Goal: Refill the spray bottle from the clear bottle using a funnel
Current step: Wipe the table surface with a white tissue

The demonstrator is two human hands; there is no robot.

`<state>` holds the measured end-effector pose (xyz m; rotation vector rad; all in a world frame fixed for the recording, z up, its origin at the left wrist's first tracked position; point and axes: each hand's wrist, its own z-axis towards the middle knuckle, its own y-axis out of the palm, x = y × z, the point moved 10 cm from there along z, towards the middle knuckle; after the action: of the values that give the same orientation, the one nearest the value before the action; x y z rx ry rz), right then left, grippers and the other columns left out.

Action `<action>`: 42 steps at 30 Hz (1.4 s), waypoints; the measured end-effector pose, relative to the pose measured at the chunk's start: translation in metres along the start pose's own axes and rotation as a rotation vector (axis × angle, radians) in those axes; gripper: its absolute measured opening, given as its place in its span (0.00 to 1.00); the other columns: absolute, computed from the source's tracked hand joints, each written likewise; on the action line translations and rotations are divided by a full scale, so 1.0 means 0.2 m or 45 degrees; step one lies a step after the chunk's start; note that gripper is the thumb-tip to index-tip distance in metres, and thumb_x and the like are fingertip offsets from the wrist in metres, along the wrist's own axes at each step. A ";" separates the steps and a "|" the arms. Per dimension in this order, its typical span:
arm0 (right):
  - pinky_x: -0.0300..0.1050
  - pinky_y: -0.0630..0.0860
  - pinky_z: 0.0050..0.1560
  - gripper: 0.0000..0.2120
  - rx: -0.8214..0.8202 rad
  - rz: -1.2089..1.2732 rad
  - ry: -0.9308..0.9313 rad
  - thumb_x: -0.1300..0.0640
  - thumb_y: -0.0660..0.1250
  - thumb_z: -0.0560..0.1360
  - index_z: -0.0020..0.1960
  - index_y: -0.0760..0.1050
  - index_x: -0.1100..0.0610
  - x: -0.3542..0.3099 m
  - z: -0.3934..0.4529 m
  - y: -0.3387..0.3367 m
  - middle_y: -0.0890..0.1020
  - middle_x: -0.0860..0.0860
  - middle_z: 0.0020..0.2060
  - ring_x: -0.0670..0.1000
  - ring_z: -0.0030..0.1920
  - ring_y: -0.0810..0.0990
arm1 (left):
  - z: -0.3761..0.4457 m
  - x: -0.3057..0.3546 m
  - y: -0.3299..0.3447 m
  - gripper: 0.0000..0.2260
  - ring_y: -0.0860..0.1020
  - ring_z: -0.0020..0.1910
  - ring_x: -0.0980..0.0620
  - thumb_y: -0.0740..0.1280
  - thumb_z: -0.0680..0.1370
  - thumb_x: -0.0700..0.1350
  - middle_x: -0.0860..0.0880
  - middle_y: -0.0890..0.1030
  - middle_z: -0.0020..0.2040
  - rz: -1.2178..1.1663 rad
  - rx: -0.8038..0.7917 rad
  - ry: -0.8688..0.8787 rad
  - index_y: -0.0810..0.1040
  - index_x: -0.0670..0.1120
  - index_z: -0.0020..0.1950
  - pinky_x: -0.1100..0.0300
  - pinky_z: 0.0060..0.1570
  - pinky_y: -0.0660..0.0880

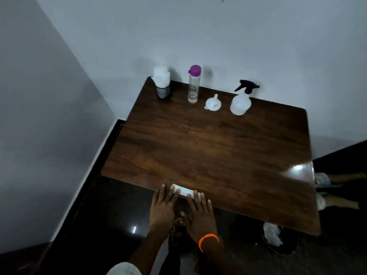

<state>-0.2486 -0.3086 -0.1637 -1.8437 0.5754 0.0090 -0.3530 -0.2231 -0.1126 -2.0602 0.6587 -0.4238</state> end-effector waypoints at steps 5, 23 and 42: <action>0.58 0.49 0.75 0.33 -0.037 -0.025 -0.138 0.36 0.55 0.78 0.79 0.61 0.48 -0.25 0.16 0.01 0.60 0.53 0.80 0.58 0.79 0.58 | -0.01 -0.29 -0.05 0.34 0.63 0.77 0.39 0.46 0.71 0.53 0.48 0.72 0.74 -0.176 0.092 -0.102 0.73 0.51 0.74 0.40 0.71 0.67; 0.57 0.51 0.76 0.28 0.137 -0.059 0.075 0.39 0.55 0.81 0.79 0.60 0.44 0.13 0.21 -0.14 0.59 0.48 0.80 0.52 0.79 0.59 | 0.29 0.02 -0.13 0.29 0.46 0.81 0.43 0.49 0.79 0.54 0.45 0.58 0.81 -0.027 0.019 0.208 0.60 0.50 0.80 0.46 0.78 0.43; 0.57 0.51 0.75 0.33 -0.059 -0.061 -0.274 0.36 0.57 0.78 0.80 0.59 0.46 -0.61 0.30 0.05 0.60 0.50 0.80 0.55 0.79 0.59 | 0.01 -0.71 0.04 0.26 0.71 0.72 0.38 0.55 0.73 0.48 0.48 0.77 0.70 -0.266 0.188 -0.119 0.79 0.51 0.68 0.43 0.66 0.64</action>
<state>-0.3425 -0.2114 -0.1585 -1.8721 0.3827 0.1880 -0.4669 -0.1396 -0.1269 -2.0009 0.3469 -0.4776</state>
